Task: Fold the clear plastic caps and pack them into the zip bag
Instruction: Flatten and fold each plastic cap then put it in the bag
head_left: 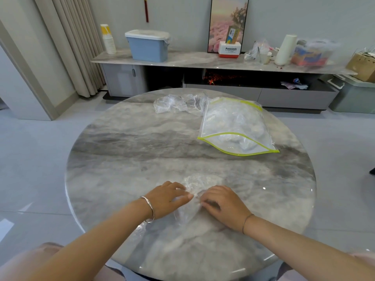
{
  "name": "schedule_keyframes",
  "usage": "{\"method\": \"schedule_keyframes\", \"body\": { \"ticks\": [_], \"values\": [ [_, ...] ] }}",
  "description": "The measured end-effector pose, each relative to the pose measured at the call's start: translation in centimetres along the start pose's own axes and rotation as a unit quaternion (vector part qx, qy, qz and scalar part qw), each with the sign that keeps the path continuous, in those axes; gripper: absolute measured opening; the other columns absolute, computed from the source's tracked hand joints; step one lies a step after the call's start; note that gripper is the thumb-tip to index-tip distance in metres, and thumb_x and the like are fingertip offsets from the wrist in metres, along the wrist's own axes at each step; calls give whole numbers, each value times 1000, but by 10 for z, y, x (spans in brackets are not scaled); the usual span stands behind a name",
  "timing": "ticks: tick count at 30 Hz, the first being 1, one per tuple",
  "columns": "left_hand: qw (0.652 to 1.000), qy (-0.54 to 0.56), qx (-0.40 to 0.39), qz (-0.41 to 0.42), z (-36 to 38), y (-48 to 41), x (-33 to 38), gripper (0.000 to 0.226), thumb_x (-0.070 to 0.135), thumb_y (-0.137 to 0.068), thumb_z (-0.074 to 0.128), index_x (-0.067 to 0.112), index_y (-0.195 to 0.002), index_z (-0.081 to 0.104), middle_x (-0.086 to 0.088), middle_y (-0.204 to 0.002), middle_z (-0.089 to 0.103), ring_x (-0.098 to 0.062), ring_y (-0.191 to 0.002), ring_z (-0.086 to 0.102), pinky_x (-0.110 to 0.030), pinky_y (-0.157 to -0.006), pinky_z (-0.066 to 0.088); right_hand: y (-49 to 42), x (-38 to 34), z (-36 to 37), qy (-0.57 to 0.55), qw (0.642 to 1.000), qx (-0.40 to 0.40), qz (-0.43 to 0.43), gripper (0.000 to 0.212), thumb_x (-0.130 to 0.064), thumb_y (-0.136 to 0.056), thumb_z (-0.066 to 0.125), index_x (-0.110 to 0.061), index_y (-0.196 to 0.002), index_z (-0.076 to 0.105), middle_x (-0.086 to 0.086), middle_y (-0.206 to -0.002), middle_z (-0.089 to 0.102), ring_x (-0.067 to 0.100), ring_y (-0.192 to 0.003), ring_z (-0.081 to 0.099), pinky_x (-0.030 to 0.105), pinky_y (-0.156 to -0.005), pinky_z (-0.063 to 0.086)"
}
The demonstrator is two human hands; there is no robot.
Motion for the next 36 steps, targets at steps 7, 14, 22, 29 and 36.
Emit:
{"method": "schedule_keyframes", "body": {
  "ticks": [7, 14, 22, 29, 36],
  "values": [
    [993, 109, 28, -30, -15, 6, -2, 62, 82, -67, 47, 27, -92, 64, 8, -94, 60, -7, -90, 52, -24, -86, 43, 19, 37, -5, -275, 890, 80, 354, 21, -16, -87, 61, -21, -68, 66, -9, -72, 71, 5, -77, 65, 24, -83, 44],
    [974, 168, 113, -104, 3, -13, -12, 28, 33, -89, 61, 24, -64, 50, 8, -62, 58, -9, -60, 52, -24, -68, 44, 22, 42, 2, -249, 876, 50, 411, 11, -12, -84, 60, -20, -79, 53, -5, -58, 69, 9, -75, 68, 37, -93, 46],
    [950, -17, 312, 31, -21, 3, 24, 34, 37, -86, 50, 14, -112, 51, 2, -105, 52, -19, -95, 52, -25, -79, 39, 1, 12, -28, 1, 983, 99, 156, 28, -32, -83, 55, -19, -108, 55, -8, -113, 55, 5, -101, 48, 24, -92, 28],
    [983, -146, 93, 57, 38, -4, 27, 101, 72, -65, -30, 20, -149, -8, 6, -153, -18, -14, -144, -12, -25, -112, -15, 10, 19, 16, 61, 975, -180, 114, 90, -76, -78, 4, -22, -151, 10, -11, -158, 1, -6, -137, -14, 22, -113, -15],
    [983, -171, 55, 39, 38, -9, 21, 92, 74, -75, -6, 21, -151, 1, 4, -158, -3, -15, -145, -2, -26, -112, -10, 3, 11, 1, 98, 989, -103, 32, 76, -62, -82, 38, -16, -142, 35, -1, -147, 38, 12, -137, 29, 25, -115, 0]
  ]
}}
Point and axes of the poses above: each hand's wrist, its own y-axis away from the middle knuckle, its own z-axis out of the palm, x = y × z, the point moved 6 cm from there along -y, towards the middle knuckle
